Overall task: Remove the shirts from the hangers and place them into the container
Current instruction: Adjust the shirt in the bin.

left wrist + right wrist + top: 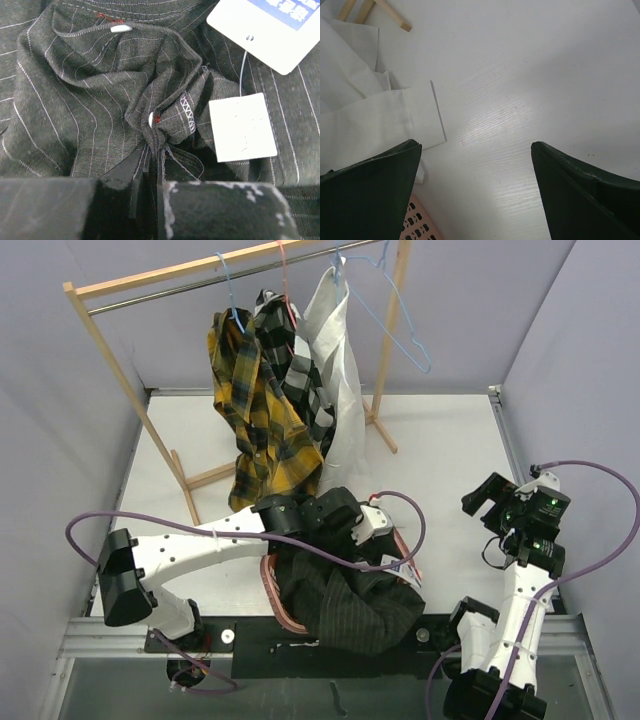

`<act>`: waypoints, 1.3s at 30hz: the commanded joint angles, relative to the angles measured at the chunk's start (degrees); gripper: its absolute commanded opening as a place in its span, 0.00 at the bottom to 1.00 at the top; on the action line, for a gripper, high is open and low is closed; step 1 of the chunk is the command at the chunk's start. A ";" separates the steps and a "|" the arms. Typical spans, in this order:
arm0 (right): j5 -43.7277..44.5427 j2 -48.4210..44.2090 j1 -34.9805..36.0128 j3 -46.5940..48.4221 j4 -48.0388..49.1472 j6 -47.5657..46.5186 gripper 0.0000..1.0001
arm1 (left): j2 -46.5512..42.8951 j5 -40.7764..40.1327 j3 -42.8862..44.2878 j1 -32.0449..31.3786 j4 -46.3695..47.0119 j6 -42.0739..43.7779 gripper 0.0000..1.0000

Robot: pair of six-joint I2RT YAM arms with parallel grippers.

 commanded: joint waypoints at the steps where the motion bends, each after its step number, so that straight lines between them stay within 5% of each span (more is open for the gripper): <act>1: -0.28 -1.51 0.13 -0.28 1.59 0.49 0.96 | 3.80 -0.44 1.12 0.32 1.44 -2.23 0.00; 11: 0.33 -2.08 0.07 -0.47 1.78 0.71 0.96 | 11.88 0.84 -1.14 1.64 10.11 -4.82 0.00; 26: 0.57 -2.73 0.07 -0.29 1.52 0.82 0.96 | 26.41 5.88 11.62 7.99 18.35 -2.03 0.01; 28: 0.55 -2.73 0.07 -0.29 1.52 0.80 0.96 | 26.91 5.65 13.73 8.19 17.46 -0.45 0.10; 34: 0.30 -2.69 0.00 -0.29 1.52 0.89 0.96 | 20.56 4.19 16.55 7.66 16.12 2.46 0.71; 39: -0.04 -2.64 0.07 -0.30 1.61 0.89 0.96 | 11.51 3.98 17.39 6.41 16.60 3.34 0.80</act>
